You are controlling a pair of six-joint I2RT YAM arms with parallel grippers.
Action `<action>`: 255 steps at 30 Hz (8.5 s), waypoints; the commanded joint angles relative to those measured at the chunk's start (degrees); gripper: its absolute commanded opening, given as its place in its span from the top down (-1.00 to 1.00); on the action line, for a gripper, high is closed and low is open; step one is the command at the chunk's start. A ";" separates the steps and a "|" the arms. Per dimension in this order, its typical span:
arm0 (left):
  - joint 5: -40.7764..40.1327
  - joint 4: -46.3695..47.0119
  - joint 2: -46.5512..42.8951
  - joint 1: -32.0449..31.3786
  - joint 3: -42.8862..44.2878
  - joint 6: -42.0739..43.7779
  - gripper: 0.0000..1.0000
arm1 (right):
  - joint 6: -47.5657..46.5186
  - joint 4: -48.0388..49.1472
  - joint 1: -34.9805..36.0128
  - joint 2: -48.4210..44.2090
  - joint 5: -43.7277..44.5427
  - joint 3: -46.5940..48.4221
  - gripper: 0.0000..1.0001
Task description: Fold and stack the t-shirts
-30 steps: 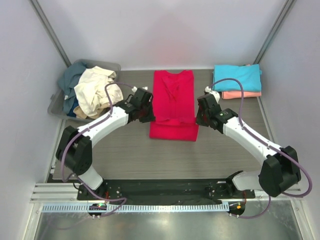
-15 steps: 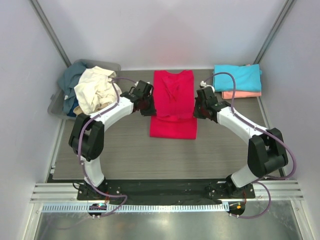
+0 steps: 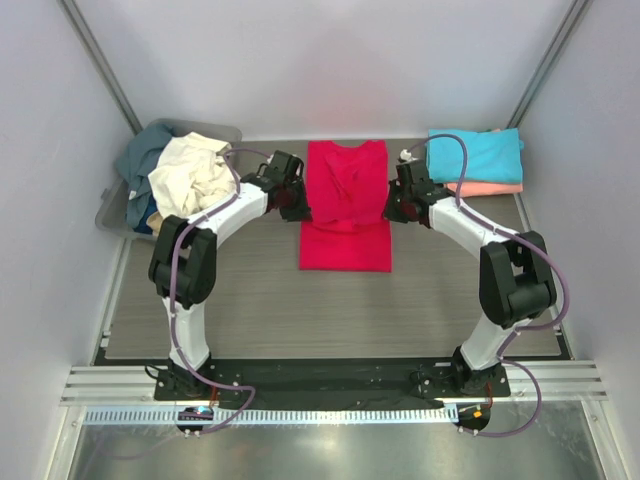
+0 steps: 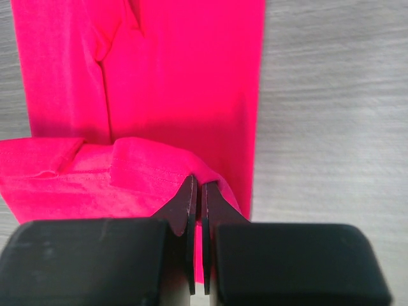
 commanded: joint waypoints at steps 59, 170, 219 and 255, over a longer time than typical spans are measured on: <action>16.68 16.50 -12.36 4.95 -30.61 -4.21 -0.02 | 6.22 13.62 -9.87 -6.47 -27.01 -28.19 -0.26; 4.20 -11.70 4.33 9.51 14.11 2.03 0.99 | 1.74 -18.81 -11.45 17.43 -14.27 30.77 0.98; -4.50 -25.15 -47.33 11.71 -21.28 12.57 -0.84 | -0.81 6.33 -13.05 47.33 -55.30 34.65 -0.94; -13.20 -16.80 -65.97 11.89 -35.89 11.17 -0.86 | -26.02 -25.12 -12.24 20.26 -36.51 42.09 0.97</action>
